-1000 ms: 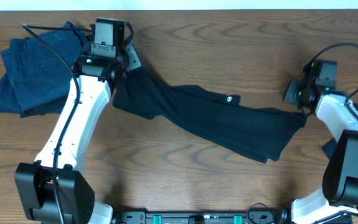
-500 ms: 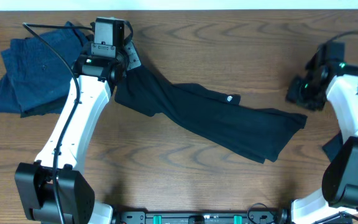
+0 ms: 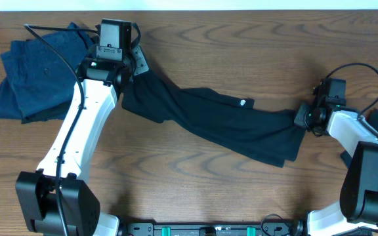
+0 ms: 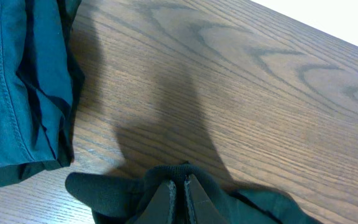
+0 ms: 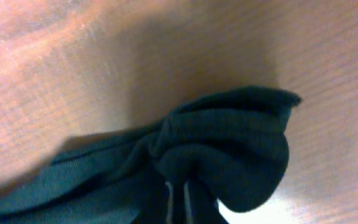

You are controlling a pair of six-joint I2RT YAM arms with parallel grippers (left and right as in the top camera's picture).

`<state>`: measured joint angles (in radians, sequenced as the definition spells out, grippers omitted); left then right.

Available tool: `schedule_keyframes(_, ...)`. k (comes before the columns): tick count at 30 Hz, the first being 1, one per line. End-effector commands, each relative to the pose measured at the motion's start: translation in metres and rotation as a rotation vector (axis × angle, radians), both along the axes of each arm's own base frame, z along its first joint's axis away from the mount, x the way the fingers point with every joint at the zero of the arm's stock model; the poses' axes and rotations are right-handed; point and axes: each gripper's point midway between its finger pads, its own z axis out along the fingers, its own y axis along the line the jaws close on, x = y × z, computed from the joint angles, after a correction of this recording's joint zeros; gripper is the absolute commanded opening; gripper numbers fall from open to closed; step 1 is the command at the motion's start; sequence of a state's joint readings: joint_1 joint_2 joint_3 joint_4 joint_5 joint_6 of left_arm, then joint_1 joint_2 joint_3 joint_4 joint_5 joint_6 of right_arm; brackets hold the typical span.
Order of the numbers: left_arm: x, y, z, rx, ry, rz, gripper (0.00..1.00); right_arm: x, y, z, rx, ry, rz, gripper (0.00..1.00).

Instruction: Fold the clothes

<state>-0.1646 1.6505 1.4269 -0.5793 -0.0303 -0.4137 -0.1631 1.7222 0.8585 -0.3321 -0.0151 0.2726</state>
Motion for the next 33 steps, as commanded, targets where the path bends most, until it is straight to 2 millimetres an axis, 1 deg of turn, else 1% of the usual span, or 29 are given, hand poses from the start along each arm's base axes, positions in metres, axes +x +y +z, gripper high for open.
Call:
schedule_keyframes(1, 0.0, 0.005, -0.003, 0.02, 0.009, 0.003, 0.06, 0.001, -0.013, -0.012, -0.06, -0.004, -0.07, 0.01)
schedule_keyframes(3, 0.001, 0.005, -0.002, 0.019, 0.003, 0.003, 0.06, 0.027, -0.023, 0.007, -0.079, -0.094, -0.09, 0.01)
schedule_keyframes(5, 0.005, 0.004, 0.0, 0.016, -0.018, 0.003, 0.06, 0.056, -0.034, 0.036, -0.089, -0.175, -0.108, 0.01)
schedule_keyframes(6, 0.009, 0.003, 0.002, 0.013, -0.034, 0.003, 0.06, 0.07, -0.04, 0.055, -0.093, -0.211, -0.119, 0.01)
schedule_keyframes(9, 0.022, 0.001, 0.007, 0.005, -0.085, 0.004, 0.06, 0.102, -0.053, 0.109, -0.111, -0.297, -0.134, 0.01)
schedule_keyframes(11, 0.031, 0.0, 0.007, 0.0, -0.114, 0.004, 0.06, 0.118, -0.057, 0.144, -0.119, -0.346, -0.137, 0.01)
schedule_keyframes(12, 0.035, -0.001, 0.006, -0.001, -0.124, 0.004, 0.06, 0.122, -0.058, 0.155, -0.123, -0.358, -0.133, 0.02)
schedule_keyframes(13, 0.039, -0.001, 0.004, 0.001, -0.128, 0.001, 0.07, 0.124, -0.058, 0.164, -0.124, -0.363, -0.13, 0.09)
schedule_keyframes(14, 0.042, -0.002, 0.0, 0.007, -0.128, -0.006, 0.27, 0.124, -0.057, 0.17, -0.123, -0.357, -0.129, 0.23)
schedule_keyframes(15, 0.043, -0.002, -0.005, 0.017, -0.119, -0.016, 0.49, 0.122, -0.056, 0.171, -0.12, -0.343, -0.126, 0.39)
schedule_keyframes(16, 0.043, -0.002, -0.011, 0.028, -0.104, -0.025, 0.62, 0.118, -0.054, 0.169, -0.119, -0.319, -0.122, 0.46)
schedule_keyframes(17, 0.04, -0.002, -0.02, 0.043, -0.073, -0.038, 0.78, 0.108, -0.052, 0.161, -0.115, -0.266, -0.113, 0.53)
schedule_keyframes(18, 0.038, -0.001, -0.025, 0.054, -0.052, -0.048, 0.81, 0.102, -0.051, 0.156, -0.111, -0.236, -0.112, 0.55)
schedule_keyframes(20, 0.029, 0.0, -0.039, 0.082, 0.01, -0.073, 0.84, 0.08, -0.048, 0.137, -0.103, -0.13, -0.113, 0.58)
schedule_keyframes(24, 0.01, 0.003, -0.057, 0.105, 0.117, -0.091, 0.85, 0.046, -0.039, 0.106, -0.08, 0.019, -0.102, 0.58)
schedule_keyframes(26, 0.004, 0.004, -0.062, 0.108, 0.15, -0.093, 0.85, 0.034, -0.034, 0.093, -0.072, 0.067, -0.093, 0.58)
schedule_keyframes(29, 0.002, 0.004, -0.067, 0.11, 0.161, -0.094, 0.84, 0.017, -0.023, 0.074, -0.056, 0.13, -0.073, 0.58)
schedule_keyframes(33, 0.012, 0.002, -0.068, 0.129, 0.124, -0.135, 0.84, 0.0, -0.01, 0.055, -0.044, 0.192, -0.044, 0.57)
